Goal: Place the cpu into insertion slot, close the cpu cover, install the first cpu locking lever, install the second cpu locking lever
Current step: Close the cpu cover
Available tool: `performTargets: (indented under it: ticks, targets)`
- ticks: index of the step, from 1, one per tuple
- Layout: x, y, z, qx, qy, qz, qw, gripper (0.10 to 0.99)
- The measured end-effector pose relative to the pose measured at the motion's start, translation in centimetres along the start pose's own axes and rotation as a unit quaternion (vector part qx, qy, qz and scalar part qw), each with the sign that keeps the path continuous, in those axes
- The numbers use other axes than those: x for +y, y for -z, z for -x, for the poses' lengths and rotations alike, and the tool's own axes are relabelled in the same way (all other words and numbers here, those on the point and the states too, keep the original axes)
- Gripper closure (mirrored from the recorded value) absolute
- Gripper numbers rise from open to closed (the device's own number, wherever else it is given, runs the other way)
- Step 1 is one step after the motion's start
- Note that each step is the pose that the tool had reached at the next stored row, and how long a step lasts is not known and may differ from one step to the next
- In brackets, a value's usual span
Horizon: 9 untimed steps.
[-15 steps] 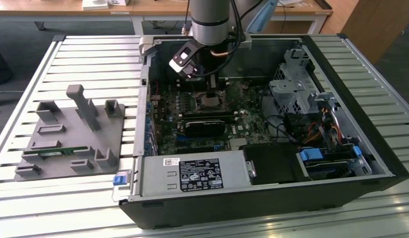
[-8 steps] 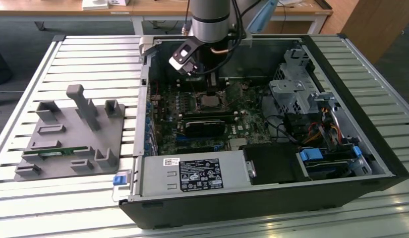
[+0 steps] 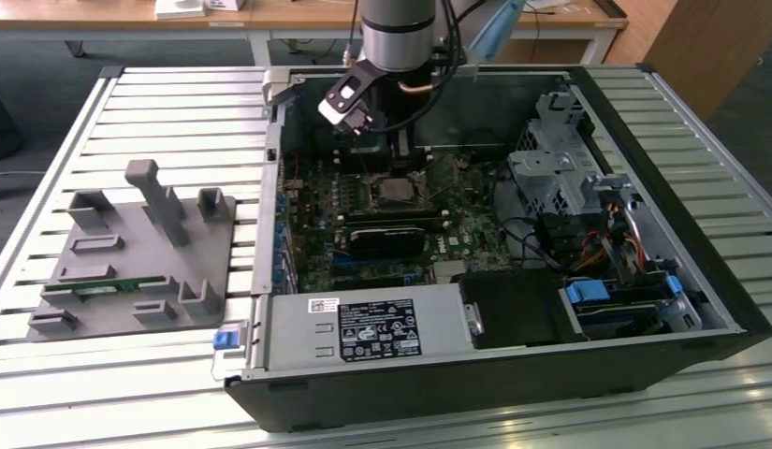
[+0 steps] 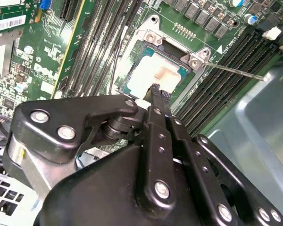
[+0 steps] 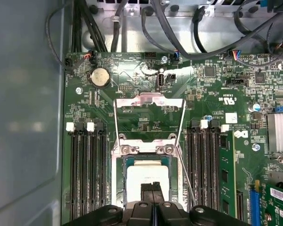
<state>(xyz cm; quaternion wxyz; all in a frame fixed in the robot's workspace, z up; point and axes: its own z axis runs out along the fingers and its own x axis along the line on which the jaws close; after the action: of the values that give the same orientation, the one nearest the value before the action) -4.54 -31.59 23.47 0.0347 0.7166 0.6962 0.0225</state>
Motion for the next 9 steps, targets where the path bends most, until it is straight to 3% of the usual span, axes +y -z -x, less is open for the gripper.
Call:
performTargets:
  ticks: [2, 6, 9]
  targets:
    - [0.03, 0.18, 0.01, 0.0019, 0.000, -0.0002, 1.0000, 0.980]
    - [0.03, 0.34, 0.01, 0.0160, -0.001, -0.0007, 0.9999, 0.980]
    - [0.07, 0.90, 0.04, 0.0180, -0.002, -0.0008, 0.9998, 0.980]
